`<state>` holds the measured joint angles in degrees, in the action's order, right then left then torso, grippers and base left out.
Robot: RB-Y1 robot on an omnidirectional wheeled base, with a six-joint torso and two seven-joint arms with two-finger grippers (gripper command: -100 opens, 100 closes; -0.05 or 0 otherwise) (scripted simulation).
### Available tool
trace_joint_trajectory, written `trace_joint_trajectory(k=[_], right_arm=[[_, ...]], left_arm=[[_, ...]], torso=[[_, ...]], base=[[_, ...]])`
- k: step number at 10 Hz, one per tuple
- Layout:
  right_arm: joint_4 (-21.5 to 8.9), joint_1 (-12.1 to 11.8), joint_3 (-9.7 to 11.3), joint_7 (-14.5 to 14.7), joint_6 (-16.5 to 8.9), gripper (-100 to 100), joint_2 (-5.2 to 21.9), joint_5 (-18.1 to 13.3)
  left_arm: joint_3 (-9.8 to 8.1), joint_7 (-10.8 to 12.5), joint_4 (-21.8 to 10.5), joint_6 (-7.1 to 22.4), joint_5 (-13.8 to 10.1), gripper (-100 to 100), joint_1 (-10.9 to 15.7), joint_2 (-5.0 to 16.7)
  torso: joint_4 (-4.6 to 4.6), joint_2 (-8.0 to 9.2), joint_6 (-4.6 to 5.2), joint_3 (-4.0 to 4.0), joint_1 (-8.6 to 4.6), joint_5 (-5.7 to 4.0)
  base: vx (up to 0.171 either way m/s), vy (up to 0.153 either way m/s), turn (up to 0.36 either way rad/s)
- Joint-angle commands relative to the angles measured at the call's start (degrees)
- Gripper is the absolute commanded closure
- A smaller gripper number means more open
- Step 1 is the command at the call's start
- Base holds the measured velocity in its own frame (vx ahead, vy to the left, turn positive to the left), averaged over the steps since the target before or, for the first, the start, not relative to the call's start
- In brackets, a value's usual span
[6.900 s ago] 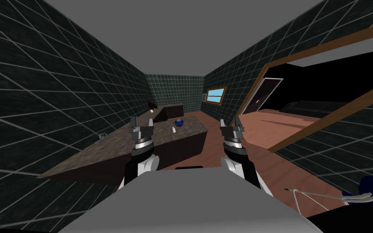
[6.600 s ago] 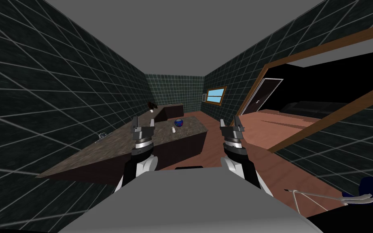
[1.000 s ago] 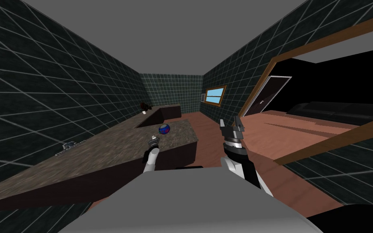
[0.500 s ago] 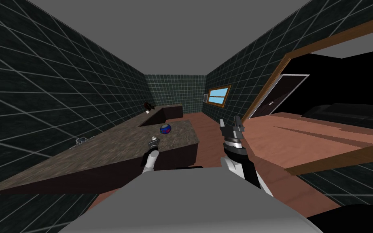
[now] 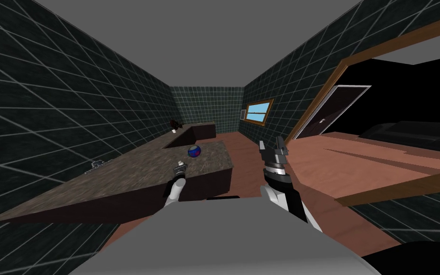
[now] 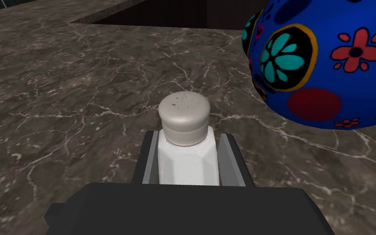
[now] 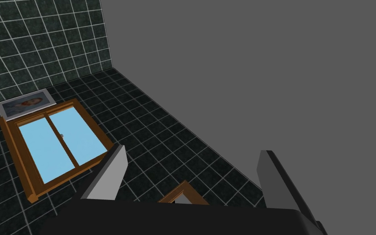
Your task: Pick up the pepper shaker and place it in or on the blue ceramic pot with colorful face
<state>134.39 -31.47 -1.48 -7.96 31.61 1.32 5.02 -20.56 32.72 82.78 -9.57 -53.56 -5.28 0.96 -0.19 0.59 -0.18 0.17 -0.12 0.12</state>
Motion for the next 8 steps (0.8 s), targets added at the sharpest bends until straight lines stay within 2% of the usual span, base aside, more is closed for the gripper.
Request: trace_joint_trajectory(k=[1,4,6,8], right_arm=[[0.0,0.0,0.0,0.0,0.0,0,0.0,0.0],[0.0,0.0,0.0,0.0,0.0,0,0.0,0.0],[0.0,-0.01,0.0,0.0,0.0,0,0.0,0.0],[0.0,-0.01,0.01,0.0,0.0,0,-0.01,0.0]], left_arm=[[-0.55,0.43,-0.01,1.14,0.33,100,-0.46,2.08],[-1.7,1.71,0.45,3.19,1.25,100,-0.52,5.29],[-3.44,3.24,1.34,5.73,2.34,100,-0.44,7.1],[-4.8,4.31,2.1,7.61,3.11,100,-0.31,7.6]], torso=[[0.0,0.0,0.0,0.0,0.0,0.0],[-0.05,0.02,0.01,-0.01,-0.25,-0.07],[-0.1,-0.25,0.08,-0.16,-0.34,-0.1],[-0.14,-0.37,0.09,-0.24,-0.44,-0.11]], base=[[-0.15,-0.13,0.0],[-0.111,-0.149,-0.006],[-0.036,-0.157,-0.046],[-0.021,-0.156,-0.037]])
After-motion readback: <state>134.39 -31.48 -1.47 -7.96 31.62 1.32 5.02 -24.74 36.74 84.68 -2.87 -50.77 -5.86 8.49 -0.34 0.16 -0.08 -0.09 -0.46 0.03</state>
